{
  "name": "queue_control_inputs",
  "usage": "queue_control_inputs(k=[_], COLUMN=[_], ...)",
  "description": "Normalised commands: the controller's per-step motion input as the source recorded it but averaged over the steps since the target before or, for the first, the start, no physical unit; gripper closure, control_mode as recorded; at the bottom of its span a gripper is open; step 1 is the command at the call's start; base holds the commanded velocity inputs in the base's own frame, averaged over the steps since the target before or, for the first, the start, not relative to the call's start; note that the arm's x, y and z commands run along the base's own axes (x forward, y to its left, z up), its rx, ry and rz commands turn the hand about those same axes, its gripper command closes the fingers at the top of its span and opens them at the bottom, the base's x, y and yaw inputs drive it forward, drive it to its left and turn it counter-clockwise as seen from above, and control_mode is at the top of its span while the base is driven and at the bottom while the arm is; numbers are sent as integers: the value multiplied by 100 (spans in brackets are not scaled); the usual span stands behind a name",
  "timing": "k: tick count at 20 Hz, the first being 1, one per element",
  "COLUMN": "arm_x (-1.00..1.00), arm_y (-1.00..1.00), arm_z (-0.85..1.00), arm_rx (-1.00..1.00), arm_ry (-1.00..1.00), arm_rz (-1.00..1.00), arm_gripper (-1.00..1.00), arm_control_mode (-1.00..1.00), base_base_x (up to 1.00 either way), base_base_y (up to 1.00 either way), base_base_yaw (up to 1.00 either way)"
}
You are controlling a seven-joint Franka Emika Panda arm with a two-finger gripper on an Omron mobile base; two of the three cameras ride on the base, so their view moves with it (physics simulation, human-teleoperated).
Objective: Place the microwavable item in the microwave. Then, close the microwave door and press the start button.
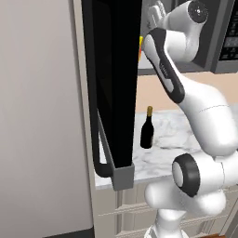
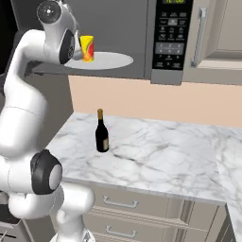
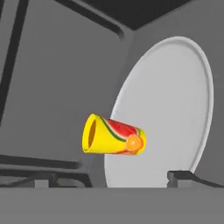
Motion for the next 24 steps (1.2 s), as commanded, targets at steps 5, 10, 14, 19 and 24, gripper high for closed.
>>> queue_control_inputs(k=[5, 10, 14, 19, 24], arm_x=[-100, -97, -45, -95, -49], arm_y=[0, 0, 0, -10, -29], arm_z=[-77, -49, -41, -8, 2], arm_rx=[-15, -16, -18, -17, -29], arm_ry=[-45, -29, 0, -16, -8], arm_rz=[0, 1, 1, -6, -14], arm_gripper=[-100, -100, -100, -100, -100], arm_control_mode=[-100, -100, -100, -100, -100], base_base_x=[0, 0, 0, 0, 0], base_base_y=[0, 0, 0, 0, 0], base_base_yaw=[0, 0, 0, 0, 0])
